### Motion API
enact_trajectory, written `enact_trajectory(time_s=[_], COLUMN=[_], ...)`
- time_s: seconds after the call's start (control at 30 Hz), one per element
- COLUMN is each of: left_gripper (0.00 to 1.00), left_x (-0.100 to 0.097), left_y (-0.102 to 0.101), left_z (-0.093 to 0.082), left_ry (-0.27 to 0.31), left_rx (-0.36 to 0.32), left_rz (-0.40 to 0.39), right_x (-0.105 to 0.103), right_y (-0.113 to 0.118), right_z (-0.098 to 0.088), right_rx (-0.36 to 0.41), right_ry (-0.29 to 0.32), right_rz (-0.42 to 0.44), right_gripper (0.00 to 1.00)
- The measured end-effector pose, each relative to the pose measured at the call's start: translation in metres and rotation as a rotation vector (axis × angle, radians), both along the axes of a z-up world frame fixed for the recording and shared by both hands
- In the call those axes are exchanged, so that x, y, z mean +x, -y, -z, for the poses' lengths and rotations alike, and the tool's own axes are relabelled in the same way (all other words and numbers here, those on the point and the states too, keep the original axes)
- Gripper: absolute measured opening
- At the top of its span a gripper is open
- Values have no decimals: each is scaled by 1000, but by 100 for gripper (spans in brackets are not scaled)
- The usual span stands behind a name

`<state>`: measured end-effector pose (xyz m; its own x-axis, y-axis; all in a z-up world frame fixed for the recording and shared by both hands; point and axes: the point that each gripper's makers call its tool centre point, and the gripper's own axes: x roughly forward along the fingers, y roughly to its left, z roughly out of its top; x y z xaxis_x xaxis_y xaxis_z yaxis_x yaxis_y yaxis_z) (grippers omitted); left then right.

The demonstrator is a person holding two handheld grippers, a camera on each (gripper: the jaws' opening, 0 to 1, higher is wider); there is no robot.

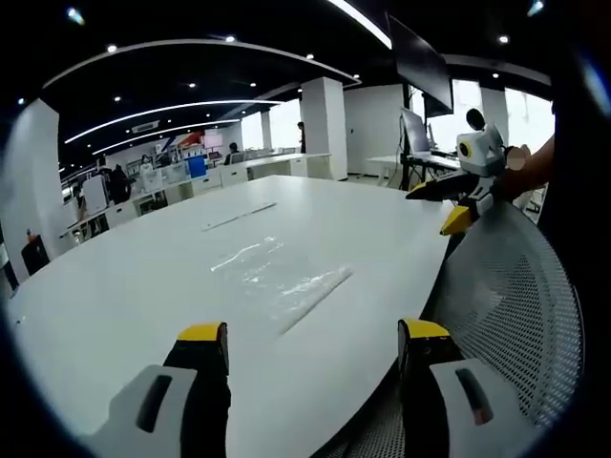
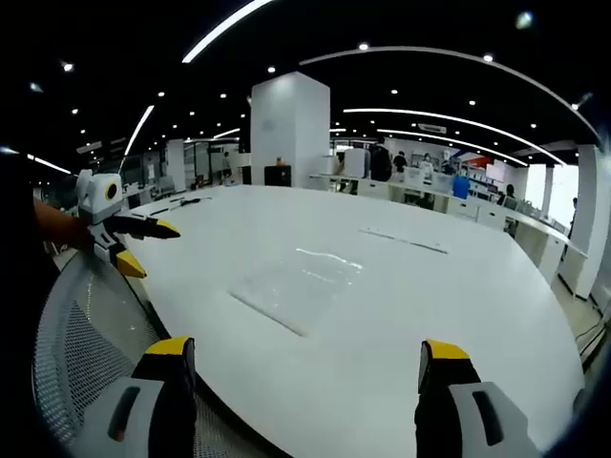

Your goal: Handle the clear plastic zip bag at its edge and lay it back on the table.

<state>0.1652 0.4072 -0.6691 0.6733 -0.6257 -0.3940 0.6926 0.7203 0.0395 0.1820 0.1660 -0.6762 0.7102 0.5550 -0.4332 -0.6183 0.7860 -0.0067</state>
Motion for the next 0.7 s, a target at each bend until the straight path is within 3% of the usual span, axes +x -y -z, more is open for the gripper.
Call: enact_trajectory(time_s=[0.7], left_gripper=[77], left_x=[-2], left_y=[6], left_z=[1], left_ry=[2], left_rx=[13], left_rz=[24], right_x=[-8], right_y=[-2], right_z=[3], right_rx=[-6], right_ry=[-6], right_rz=[-25], right_gripper=[100])
